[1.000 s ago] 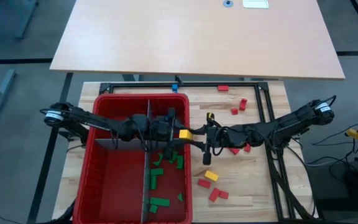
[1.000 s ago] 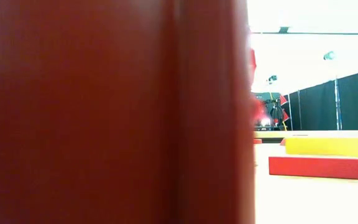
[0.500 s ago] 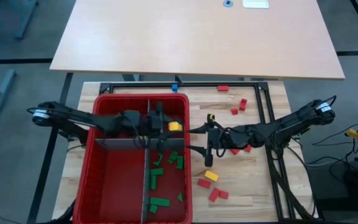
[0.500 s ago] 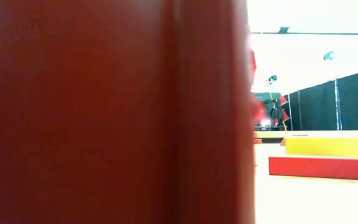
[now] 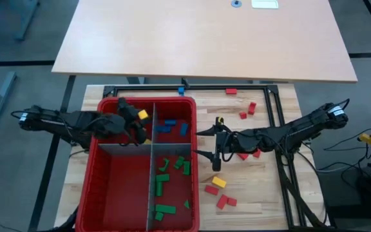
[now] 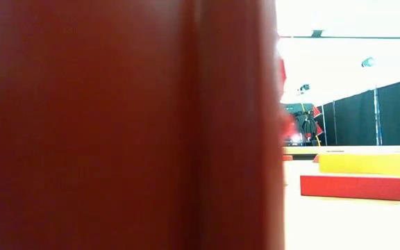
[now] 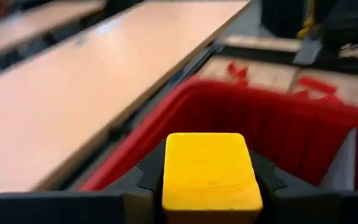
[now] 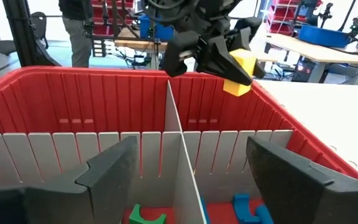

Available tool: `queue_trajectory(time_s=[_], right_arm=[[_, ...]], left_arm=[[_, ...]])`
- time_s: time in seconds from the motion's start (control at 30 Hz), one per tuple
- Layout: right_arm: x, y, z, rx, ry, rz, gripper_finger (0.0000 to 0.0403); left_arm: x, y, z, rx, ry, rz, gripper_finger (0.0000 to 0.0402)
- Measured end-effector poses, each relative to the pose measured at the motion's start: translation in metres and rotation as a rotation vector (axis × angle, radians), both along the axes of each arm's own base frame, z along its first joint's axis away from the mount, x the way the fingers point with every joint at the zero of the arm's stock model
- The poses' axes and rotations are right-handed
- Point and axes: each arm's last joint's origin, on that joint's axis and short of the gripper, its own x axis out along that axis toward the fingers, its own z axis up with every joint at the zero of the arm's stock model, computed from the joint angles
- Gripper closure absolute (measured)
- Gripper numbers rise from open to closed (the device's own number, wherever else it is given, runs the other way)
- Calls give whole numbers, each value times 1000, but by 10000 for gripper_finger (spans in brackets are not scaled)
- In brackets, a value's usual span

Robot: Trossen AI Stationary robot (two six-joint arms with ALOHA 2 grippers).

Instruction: Sort blocks

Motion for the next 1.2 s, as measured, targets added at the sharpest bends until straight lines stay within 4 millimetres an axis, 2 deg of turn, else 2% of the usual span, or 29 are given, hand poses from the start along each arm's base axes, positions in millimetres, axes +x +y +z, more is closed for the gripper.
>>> queue_trajectory(time_s=[0.17, 0.2, 0.33, 0.43, 0.5, 0.77, 0.93, 1.1, 1.2], right_arm=[[0, 0, -1, -4, 9, -7, 139], [0, 0, -1, -4, 9, -7, 142], [0, 0, -2, -1, 16, -7, 150], [-3, -1, -7, 20, 77, -13, 153], [-5, -2, -11, 41, 131, -21, 153], [-29, -3, -38, 241, 485, -57, 144], [-42, 9, -52, 377, 666, -58, 151], [-42, 28, -67, 467, 776, -6, 155], [-39, 40, -81, 458, 836, 4, 154]], left_arm=[[-8, 1, -7, -67, 41, 44, 290], [-8, 1, -8, -69, 42, 46, 273], [-6, 1, -10, -63, 60, 43, 155], [-3, 0, -12, -60, 75, 43, 39], [-2, 0, -13, -60, 81, 43, 17], [3, -1, -8, -50, 32, 23, 88], [12, -3, 0, -1, -32, -37, 92], [22, -5, 1, 31, -47, -60, 92], [28, -6, -3, 28, -30, -71, 92]])
